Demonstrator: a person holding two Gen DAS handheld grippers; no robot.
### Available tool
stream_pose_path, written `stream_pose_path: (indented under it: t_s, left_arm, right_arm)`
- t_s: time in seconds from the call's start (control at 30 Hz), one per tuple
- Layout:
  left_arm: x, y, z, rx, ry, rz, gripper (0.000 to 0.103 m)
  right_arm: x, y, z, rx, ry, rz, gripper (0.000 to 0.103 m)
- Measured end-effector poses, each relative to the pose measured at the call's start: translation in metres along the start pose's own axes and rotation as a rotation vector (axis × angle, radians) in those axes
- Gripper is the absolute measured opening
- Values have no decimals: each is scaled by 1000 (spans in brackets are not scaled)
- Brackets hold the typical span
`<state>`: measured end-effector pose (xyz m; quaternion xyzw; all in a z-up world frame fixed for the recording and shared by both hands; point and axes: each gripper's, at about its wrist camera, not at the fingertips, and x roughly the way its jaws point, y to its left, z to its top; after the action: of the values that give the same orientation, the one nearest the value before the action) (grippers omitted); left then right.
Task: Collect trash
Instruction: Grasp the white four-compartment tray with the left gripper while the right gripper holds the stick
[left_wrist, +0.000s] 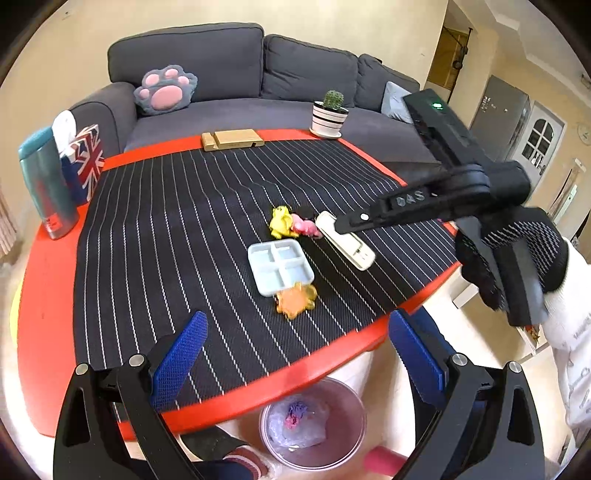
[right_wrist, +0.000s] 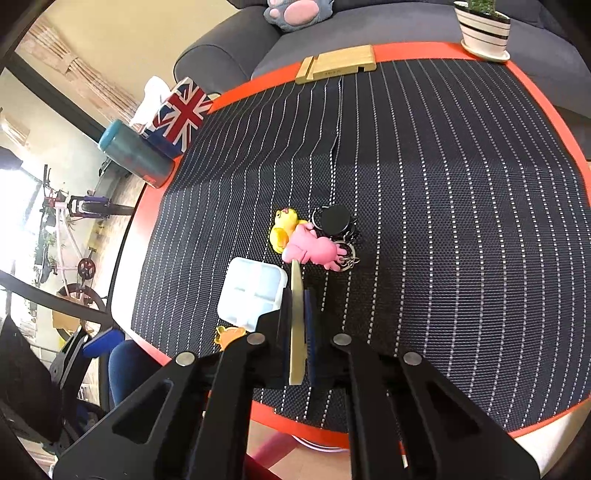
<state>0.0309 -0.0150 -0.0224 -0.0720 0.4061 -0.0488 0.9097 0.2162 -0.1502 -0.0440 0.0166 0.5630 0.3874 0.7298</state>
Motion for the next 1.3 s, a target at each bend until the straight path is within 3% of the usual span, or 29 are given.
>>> stream_pose_path:
  t_s: [0.53,0.93,1.13,1.3]
  left_arm:
    - [77,3,58,-49,195,78,95]
    - [130,18,60,-154,372,178,95]
    - [138,20,57,-186,387,206,93]
    - [135,17,58,-174,375,213,79]
  right_arm:
    - [-21,-21,0,41,-28,-17,6]
    - [-25,-32,-2,60,-30,-27,6]
    - [-24,-33,-2,64,-28,-25,6]
    - [-24,-34,-3,65,-26,-24,6]
